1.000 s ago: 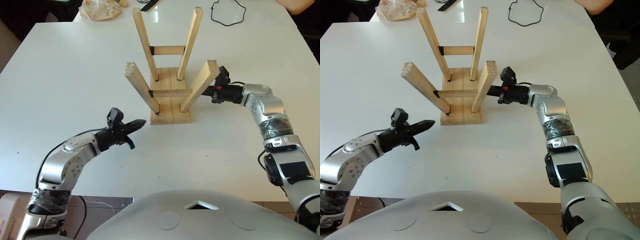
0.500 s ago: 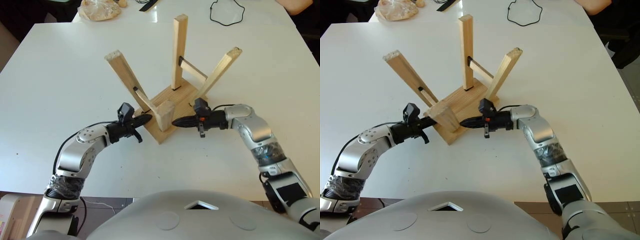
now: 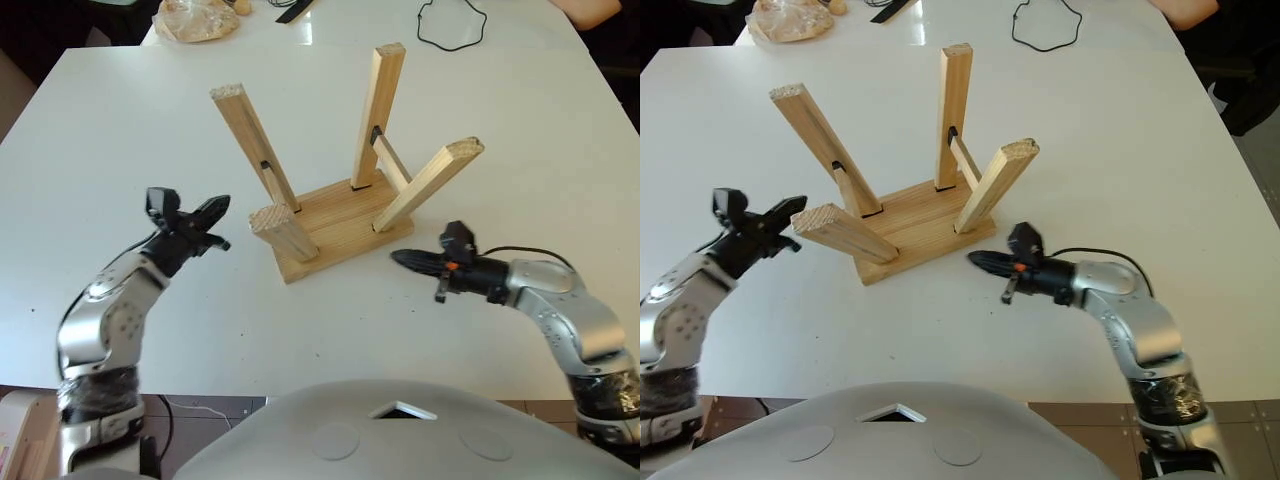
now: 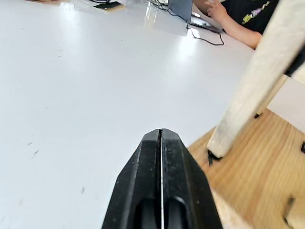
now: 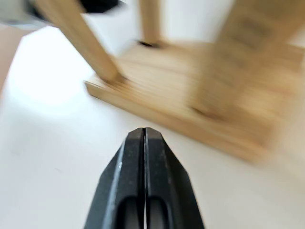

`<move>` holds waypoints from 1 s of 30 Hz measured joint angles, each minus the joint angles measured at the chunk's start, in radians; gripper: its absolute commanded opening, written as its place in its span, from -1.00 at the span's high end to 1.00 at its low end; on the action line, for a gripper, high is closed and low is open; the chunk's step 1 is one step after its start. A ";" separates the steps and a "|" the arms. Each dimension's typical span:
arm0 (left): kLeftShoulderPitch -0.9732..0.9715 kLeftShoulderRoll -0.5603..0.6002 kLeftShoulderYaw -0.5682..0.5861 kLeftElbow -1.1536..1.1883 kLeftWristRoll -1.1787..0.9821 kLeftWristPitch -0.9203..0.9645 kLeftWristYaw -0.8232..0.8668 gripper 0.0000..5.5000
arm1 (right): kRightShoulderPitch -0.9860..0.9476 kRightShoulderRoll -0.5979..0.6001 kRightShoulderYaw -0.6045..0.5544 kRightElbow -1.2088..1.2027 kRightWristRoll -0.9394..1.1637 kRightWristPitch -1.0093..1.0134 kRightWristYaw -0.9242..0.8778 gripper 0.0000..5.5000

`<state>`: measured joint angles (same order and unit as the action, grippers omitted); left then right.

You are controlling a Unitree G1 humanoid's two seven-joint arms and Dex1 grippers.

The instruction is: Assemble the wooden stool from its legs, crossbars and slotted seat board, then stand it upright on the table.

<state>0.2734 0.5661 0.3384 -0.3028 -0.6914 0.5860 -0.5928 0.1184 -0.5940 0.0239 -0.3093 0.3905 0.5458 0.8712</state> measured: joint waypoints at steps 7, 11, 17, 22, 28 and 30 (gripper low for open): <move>0.255 0.126 -0.110 -0.144 0.069 0.087 -0.112 0.99 | -0.230 0.035 0.022 0.356 -0.172 -0.158 -0.126 1.00; 0.184 0.086 -0.239 -0.154 0.131 0.061 -0.085 0.99 | -0.259 0.059 0.100 0.447 -0.210 -0.217 -0.085 1.00; 0.142 0.018 -0.310 -0.132 0.168 0.025 -0.036 0.99 | -0.264 0.049 0.130 0.440 -0.213 -0.221 -0.036 1.00; 0.140 0.016 -0.315 -0.125 0.172 0.012 -0.035 0.99 | -0.255 0.048 0.137 0.415 -0.210 -0.203 -0.020 1.00; 0.130 0.014 -0.318 -0.131 0.172 0.012 -0.030 0.99 | -0.222 0.041 0.135 0.343 -0.205 -0.148 -0.023 1.00; 0.107 0.015 -0.320 -0.114 0.177 0.011 -0.029 0.99 | -0.194 0.031 0.131 0.298 -0.200 -0.121 -0.025 1.00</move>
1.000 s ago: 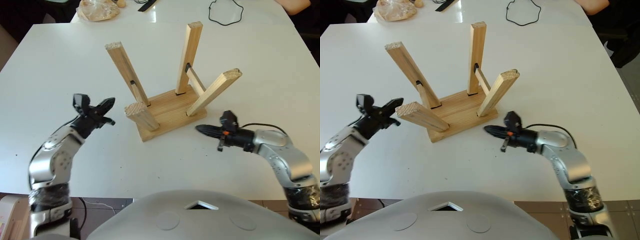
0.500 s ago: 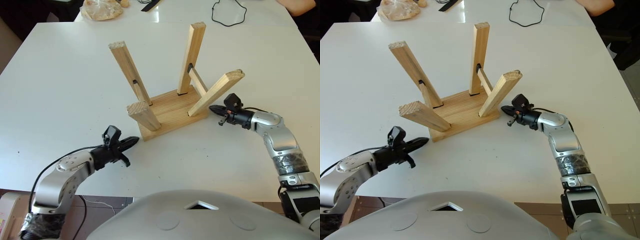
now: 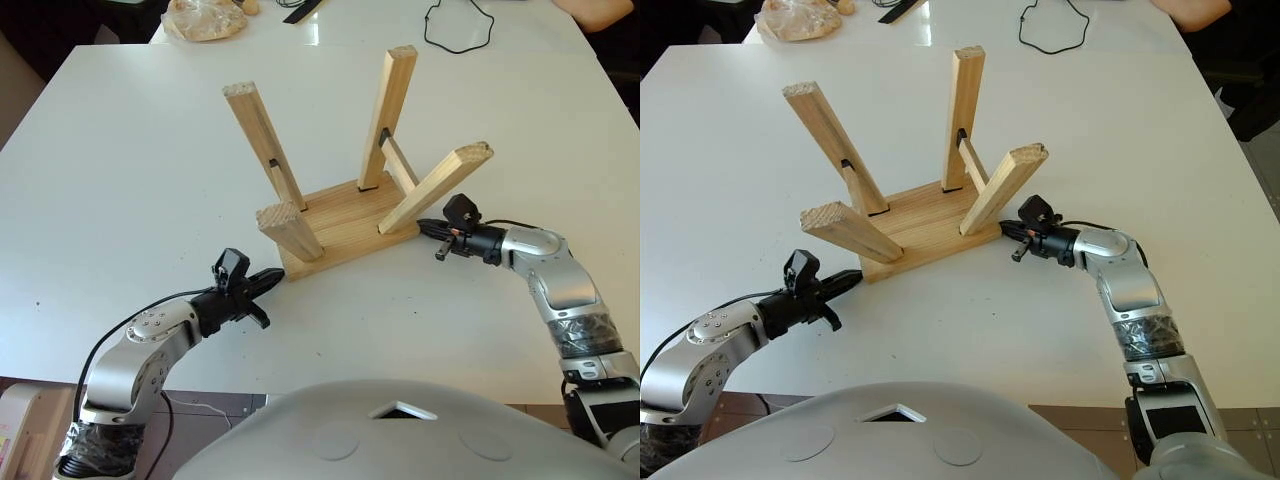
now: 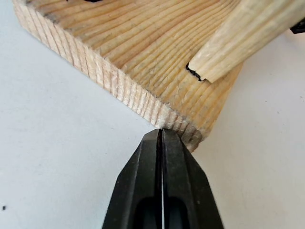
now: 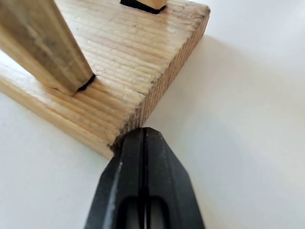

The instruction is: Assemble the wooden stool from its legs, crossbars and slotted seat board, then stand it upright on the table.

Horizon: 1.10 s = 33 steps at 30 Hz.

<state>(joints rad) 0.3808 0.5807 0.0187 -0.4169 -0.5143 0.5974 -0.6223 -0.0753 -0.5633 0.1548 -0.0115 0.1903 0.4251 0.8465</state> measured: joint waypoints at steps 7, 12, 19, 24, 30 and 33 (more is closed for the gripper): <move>-0.121 0.007 -0.018 0.104 0.072 -0.033 0.001 0.99 | 0.215 -0.067 -0.028 -0.257 0.046 0.075 0.001 1.00; -0.057 0.011 -0.013 0.049 0.076 -0.041 0.003 0.99 | 0.271 -0.078 -0.040 -0.330 0.052 0.116 -0.016 1.00; 0.105 0.050 0.061 -0.109 -0.017 0.036 -0.031 0.99 | 0.398 -0.149 -0.115 -0.453 0.134 0.164 0.033 1.00; 0.200 0.128 0.188 -0.259 -0.130 0.056 -0.111 0.99 | 0.477 -0.246 -0.251 -0.583 0.244 0.173 0.124 1.00; 0.119 0.158 0.309 -0.316 -0.258 0.111 -0.092 0.99 | 0.403 -0.271 -0.353 -0.623 0.344 0.192 0.144 1.00; 0.038 0.168 0.307 -0.310 -0.253 0.129 -0.075 0.99 | 0.339 -0.275 -0.355 -0.607 0.350 0.202 0.140 1.00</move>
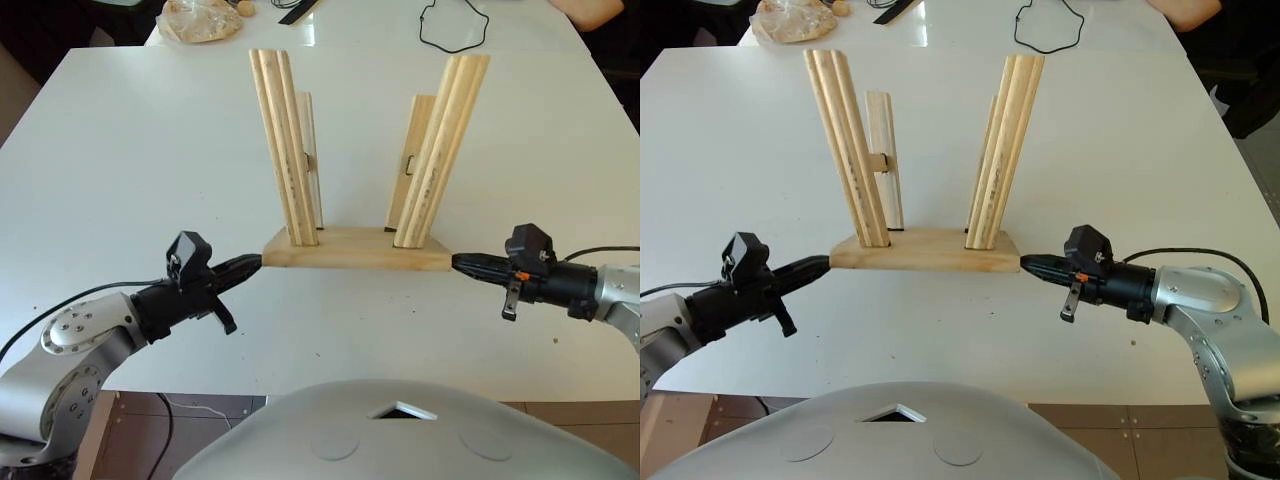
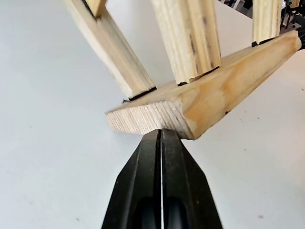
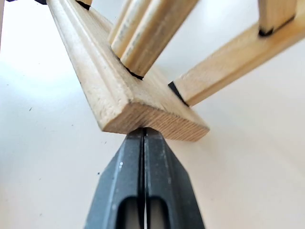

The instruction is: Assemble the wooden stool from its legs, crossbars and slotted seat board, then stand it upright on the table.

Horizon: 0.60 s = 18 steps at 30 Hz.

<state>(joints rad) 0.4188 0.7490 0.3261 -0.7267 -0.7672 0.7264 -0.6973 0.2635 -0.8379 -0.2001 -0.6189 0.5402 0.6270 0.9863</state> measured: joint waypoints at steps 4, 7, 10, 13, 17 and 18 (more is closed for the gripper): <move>-0.103 0.003 -0.044 0.041 0.046 -0.026 0.002 0.99 | -0.096 0.018 0.015 0.064 0.004 0.004 -0.020 1.00; -0.122 -0.011 -0.063 0.065 0.063 -0.044 0.005 0.99 | -0.117 0.026 0.027 0.084 0.001 0.000 -0.031 1.00; -0.136 -0.016 -0.103 0.095 0.096 -0.050 0.014 0.99 | -0.138 0.046 0.037 0.111 -0.001 -0.009 -0.045 1.00; -0.130 -0.058 -0.212 0.111 0.097 -0.052 -0.009 0.99 | -0.149 0.083 0.123 0.126 0.004 -0.025 -0.032 1.00; -0.139 -0.066 -0.211 0.161 0.123 -0.067 0.010 0.99 | -0.158 0.096 0.151 0.186 -0.031 -0.040 -0.065 1.00; -0.144 -0.069 -0.205 0.175 0.125 -0.067 0.018 0.99 | -0.157 0.098 0.151 0.195 -0.032 -0.041 -0.068 1.00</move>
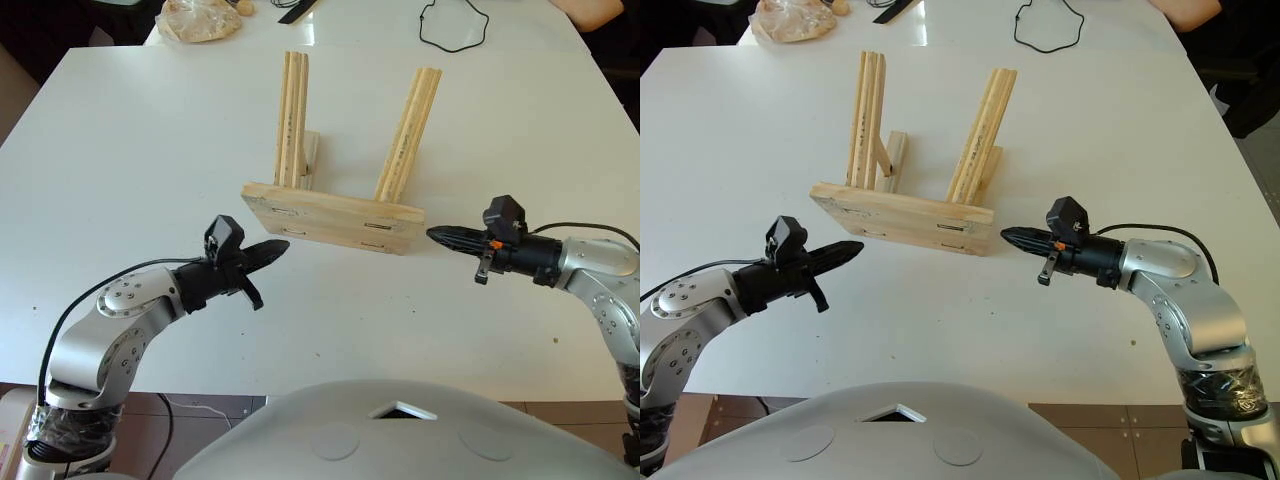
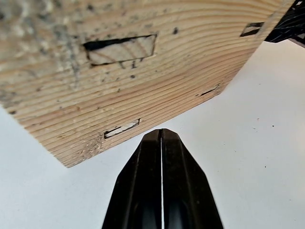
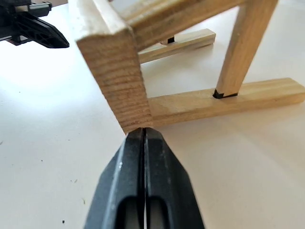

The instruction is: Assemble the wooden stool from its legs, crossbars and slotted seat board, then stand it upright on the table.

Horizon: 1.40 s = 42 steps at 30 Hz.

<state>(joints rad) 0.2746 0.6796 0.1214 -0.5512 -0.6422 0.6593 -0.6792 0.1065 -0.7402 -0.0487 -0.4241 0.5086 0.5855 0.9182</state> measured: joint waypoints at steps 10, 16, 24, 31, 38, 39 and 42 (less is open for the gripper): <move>0.074 0.059 0.089 0.213 0.169 -0.193 -0.072 0.79 | 0.061 -0.039 -0.013 0.038 -0.038 -0.100 0.072 0.75; -0.042 0.107 -0.001 0.332 0.276 -0.336 -0.205 0.51 | 0.039 -0.050 0.055 0.086 -0.091 -0.155 0.114 0.47; -0.275 0.116 -0.156 0.703 0.461 -0.675 -0.394 0.06 | -0.036 0.005 0.179 0.185 -0.161 -0.200 0.125 0.03; -0.473 0.095 -0.197 0.980 0.520 -0.902 -0.477 -0.14 | -0.116 0.053 0.238 0.323 -0.242 -0.263 0.103 -0.25; -0.586 0.018 -0.260 1.121 0.518 -1.018 -0.611 -0.14 | -0.191 0.118 0.282 0.428 -0.272 -0.271 0.106 -0.25; -0.613 0.009 -0.268 1.148 0.519 -1.033 -0.626 -0.14 | -0.214 0.130 0.289 0.446 -0.276 -0.276 0.117 -0.25; -0.656 0.002 -0.274 1.190 0.519 -1.049 -0.656 -0.14 | -0.257 0.153 0.303 0.480 -0.276 -0.287 0.142 -0.25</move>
<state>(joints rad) -0.3811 0.6812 -0.1528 0.6392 -0.1229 -0.3894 -1.3350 -0.1503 -0.5871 0.2545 0.0561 0.2324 0.2986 1.0601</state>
